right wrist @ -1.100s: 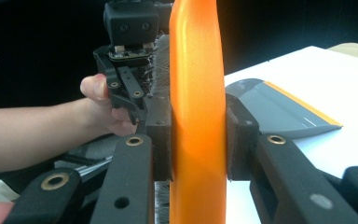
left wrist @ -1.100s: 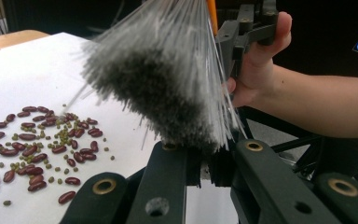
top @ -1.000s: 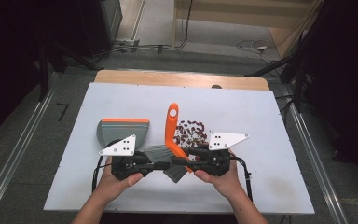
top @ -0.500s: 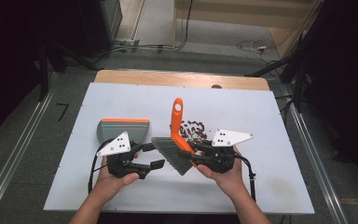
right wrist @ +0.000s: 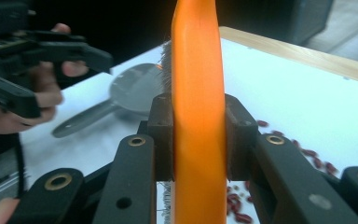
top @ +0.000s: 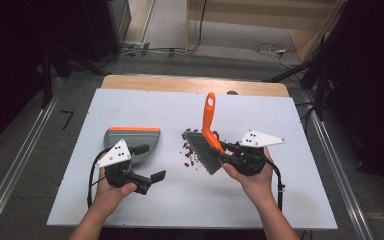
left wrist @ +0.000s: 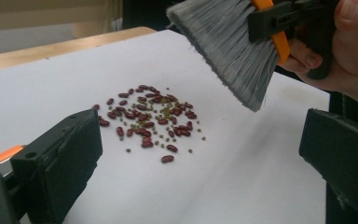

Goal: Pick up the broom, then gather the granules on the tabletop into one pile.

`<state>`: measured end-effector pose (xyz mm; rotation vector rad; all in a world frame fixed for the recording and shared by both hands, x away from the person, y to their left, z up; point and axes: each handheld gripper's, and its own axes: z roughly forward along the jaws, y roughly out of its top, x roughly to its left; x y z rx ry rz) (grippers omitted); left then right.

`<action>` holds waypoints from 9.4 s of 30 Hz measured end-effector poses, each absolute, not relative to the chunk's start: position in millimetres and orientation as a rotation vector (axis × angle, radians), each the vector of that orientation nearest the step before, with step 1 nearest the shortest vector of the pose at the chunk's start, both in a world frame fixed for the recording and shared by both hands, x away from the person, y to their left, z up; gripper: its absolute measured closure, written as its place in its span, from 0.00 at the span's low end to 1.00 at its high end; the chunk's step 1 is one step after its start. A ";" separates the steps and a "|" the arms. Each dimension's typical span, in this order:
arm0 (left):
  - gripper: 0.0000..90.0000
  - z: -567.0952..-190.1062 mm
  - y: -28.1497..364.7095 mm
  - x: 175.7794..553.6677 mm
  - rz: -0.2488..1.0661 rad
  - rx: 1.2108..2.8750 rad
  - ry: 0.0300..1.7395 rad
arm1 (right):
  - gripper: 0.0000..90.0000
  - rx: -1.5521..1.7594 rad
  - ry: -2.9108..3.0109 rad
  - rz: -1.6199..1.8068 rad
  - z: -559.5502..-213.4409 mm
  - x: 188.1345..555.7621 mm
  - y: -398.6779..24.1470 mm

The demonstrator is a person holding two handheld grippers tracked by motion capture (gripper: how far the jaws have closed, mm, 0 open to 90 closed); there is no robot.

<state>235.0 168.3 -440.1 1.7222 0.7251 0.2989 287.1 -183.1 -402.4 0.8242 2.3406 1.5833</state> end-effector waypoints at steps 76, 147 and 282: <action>0.00 -443.8 204.0 232.9 0.434 1.704 0.825 | 0.77 0.923 2.445 0.555 -445.7 410.0 -142.2; 0.00 -444.0 202.3 233.1 0.426 1.709 0.824 | 0.77 0.627 2.569 0.566 -439.4 398.1 -95.5; 0.00 -444.5 201.2 232.0 0.433 1.711 0.830 | 0.75 1.604 2.380 0.872 -455.2 392.2 -126.2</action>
